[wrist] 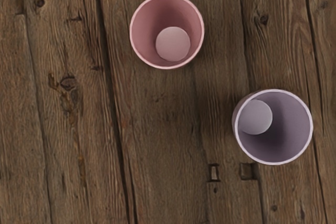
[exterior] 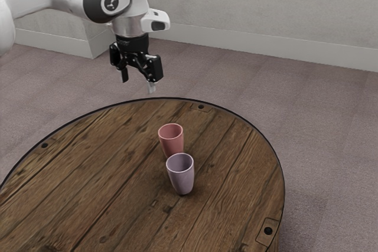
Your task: Place the right cup onto the left cup
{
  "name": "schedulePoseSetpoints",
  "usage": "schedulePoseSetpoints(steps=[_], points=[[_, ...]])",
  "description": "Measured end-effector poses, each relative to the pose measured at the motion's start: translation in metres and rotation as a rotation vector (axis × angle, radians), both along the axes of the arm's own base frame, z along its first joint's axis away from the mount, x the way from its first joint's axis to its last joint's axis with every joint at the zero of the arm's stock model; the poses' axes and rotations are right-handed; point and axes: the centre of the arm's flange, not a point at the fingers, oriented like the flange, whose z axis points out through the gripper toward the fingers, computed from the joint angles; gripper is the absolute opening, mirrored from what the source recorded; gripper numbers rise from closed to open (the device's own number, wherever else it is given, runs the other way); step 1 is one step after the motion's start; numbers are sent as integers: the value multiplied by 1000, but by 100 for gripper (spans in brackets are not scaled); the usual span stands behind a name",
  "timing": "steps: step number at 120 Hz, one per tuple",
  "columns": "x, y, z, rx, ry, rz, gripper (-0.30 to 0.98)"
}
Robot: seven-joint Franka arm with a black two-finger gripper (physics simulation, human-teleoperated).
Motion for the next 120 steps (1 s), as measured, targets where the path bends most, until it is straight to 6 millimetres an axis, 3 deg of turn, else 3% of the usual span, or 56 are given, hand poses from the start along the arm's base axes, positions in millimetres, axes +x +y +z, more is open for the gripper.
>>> schedulePoseSetpoints(steps=[30, 55, 85, 120], points=[[-6, -5, -8, -24, -4, 2, 69], [-24, -43, -30, -58, 21, -41, 69], [-35, -111, -96, -79, 67, -117, 67], [-6, -115, -173, -100, 100, -62, 58]])
